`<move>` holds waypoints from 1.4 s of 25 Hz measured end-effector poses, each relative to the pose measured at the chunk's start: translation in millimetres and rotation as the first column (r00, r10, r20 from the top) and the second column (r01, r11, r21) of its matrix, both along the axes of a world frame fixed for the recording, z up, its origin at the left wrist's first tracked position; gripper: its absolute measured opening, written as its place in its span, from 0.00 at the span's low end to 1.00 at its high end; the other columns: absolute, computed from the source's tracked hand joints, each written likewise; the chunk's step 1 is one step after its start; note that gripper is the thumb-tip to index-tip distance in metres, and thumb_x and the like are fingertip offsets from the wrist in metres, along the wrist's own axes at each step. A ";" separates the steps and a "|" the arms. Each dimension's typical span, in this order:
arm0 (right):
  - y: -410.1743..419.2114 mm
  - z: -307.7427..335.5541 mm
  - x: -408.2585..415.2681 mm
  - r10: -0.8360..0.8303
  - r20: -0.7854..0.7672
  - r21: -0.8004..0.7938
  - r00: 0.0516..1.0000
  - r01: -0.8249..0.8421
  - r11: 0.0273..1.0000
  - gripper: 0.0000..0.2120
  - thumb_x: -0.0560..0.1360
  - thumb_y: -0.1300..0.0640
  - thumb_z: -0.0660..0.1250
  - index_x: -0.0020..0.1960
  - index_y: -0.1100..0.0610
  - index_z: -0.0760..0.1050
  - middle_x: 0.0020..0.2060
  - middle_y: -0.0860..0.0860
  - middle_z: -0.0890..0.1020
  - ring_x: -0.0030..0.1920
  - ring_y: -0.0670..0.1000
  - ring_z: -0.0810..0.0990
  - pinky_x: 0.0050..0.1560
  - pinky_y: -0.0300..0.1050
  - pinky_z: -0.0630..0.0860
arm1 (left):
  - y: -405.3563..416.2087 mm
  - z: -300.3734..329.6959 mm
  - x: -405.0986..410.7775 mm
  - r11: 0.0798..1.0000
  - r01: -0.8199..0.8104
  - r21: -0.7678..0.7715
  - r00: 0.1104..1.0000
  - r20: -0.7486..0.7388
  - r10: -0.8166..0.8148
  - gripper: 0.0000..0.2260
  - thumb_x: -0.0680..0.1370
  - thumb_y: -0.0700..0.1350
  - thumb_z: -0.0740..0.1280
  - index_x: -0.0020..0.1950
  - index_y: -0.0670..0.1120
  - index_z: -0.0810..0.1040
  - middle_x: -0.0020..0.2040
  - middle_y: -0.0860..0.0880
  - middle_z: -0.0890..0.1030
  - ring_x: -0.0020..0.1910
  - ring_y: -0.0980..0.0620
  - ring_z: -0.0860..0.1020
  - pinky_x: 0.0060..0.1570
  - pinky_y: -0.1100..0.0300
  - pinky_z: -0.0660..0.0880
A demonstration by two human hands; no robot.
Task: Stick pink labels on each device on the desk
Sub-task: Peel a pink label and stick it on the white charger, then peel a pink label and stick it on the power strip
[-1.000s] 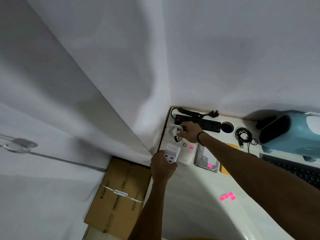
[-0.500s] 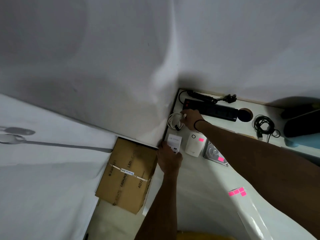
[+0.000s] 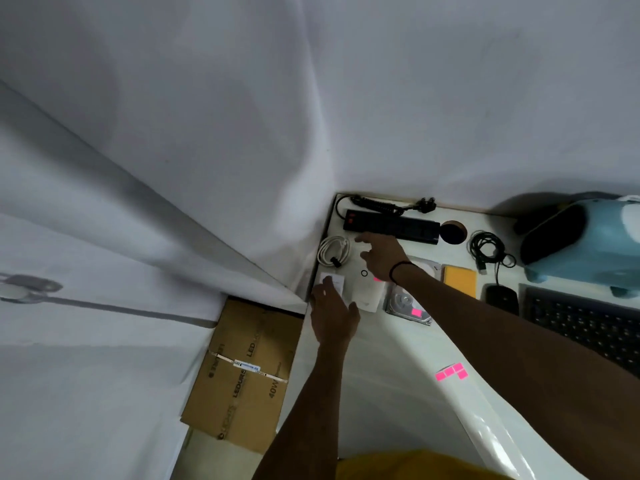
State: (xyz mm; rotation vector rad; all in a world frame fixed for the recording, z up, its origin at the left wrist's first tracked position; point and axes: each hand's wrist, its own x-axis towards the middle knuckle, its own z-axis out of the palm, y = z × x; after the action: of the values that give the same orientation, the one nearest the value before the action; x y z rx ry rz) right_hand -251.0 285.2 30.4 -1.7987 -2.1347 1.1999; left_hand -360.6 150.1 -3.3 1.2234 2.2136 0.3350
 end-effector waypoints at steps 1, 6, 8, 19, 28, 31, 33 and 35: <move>-12.9 4.6 12.0 -0.028 -0.003 0.011 1.000 0.028 1.000 0.19 0.78 0.61 0.65 0.69 0.54 0.73 0.66 0.56 0.77 0.64 0.57 0.77 0.64 0.49 0.74 | -2.0 5.3 10.1 0.998 0.063 0.021 0.998 0.013 -0.063 0.36 0.76 0.48 0.72 0.79 0.45 0.60 0.76 0.42 0.65 0.74 0.41 0.66 0.68 0.46 0.72; -78.0 15.9 89.5 -0.146 0.034 0.034 0.989 0.145 0.989 0.18 0.78 0.62 0.64 0.68 0.54 0.74 0.64 0.56 0.80 0.62 0.57 0.78 0.62 0.49 0.74 | -15.3 17.7 72.0 0.943 0.322 0.079 0.944 0.052 -0.327 0.29 0.76 0.44 0.69 0.76 0.47 0.64 0.70 0.44 0.71 0.70 0.43 0.70 0.63 0.49 0.74; -107.9 16.1 126.9 -0.208 0.043 0.024 0.977 0.207 0.978 0.17 0.78 0.60 0.65 0.67 0.54 0.75 0.62 0.57 0.81 0.61 0.58 0.79 0.61 0.48 0.75 | -26.3 17.7 99.7 0.907 0.413 0.079 0.903 0.090 -0.419 0.25 0.76 0.44 0.69 0.72 0.47 0.69 0.67 0.46 0.74 0.67 0.45 0.72 0.61 0.50 0.75; -263.6 -34.2 247.2 -0.281 0.331 -0.267 0.901 0.375 0.888 0.38 0.68 0.51 0.77 0.73 0.55 0.64 0.67 0.57 0.69 0.66 0.57 0.73 0.63 0.46 0.73 | -127.1 -7.2 186.4 0.440 0.862 -0.250 0.476 0.106 -0.873 0.23 0.81 0.47 0.64 0.76 0.48 0.69 0.75 0.47 0.69 0.74 0.46 0.67 0.67 0.47 0.72; -264.5 -48.2 229.1 -0.315 0.218 -0.477 0.924 0.382 0.792 0.35 0.73 0.51 0.73 0.72 0.59 0.60 0.66 0.60 0.74 0.65 0.60 0.75 0.61 0.50 0.75 | -143.6 -10.6 189.6 0.340 0.884 -0.321 0.398 0.132 -0.908 0.30 0.77 0.42 0.67 0.79 0.45 0.63 0.81 0.44 0.56 0.75 0.41 0.62 0.64 0.44 0.74; -264.4 -45.8 229.6 -0.250 0.268 -0.466 0.930 0.352 0.812 0.24 0.77 0.51 0.67 0.69 0.59 0.69 0.66 0.58 0.76 0.66 0.58 0.75 0.62 0.47 0.73 | -144.2 -19.7 185.7 0.367 0.880 -0.303 0.431 0.182 -0.884 0.32 0.77 0.43 0.66 0.80 0.45 0.62 0.82 0.44 0.55 0.78 0.40 0.60 0.70 0.43 0.69; -263.6 -42.8 233.8 -0.249 0.262 -0.450 0.932 0.346 0.823 0.18 0.79 0.51 0.63 0.65 0.58 0.75 0.65 0.56 0.78 0.64 0.57 0.76 0.60 0.45 0.73 | -145.1 -19.5 185.0 0.570 0.796 -0.204 0.605 0.232 -0.762 0.29 0.76 0.47 0.65 0.78 0.45 0.67 0.79 0.44 0.62 0.76 0.43 0.64 0.72 0.47 0.68; -261.0 -40.6 239.9 -0.344 0.183 -0.455 0.921 0.389 0.801 0.13 0.78 0.53 0.64 0.59 0.57 0.78 0.60 0.55 0.80 0.60 0.57 0.78 0.57 0.46 0.74 | -141.8 -11.8 184.5 0.868 0.484 -0.111 0.862 0.235 -0.450 0.27 0.76 0.47 0.69 0.75 0.45 0.70 0.75 0.45 0.69 0.73 0.45 0.69 0.71 0.53 0.70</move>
State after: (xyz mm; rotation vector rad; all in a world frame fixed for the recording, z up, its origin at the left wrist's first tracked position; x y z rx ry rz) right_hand -11.1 24.1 -10.1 -2.3655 -1.4802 1.6661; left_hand -176.1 8.3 -15.1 1.5098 1.6640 0.0683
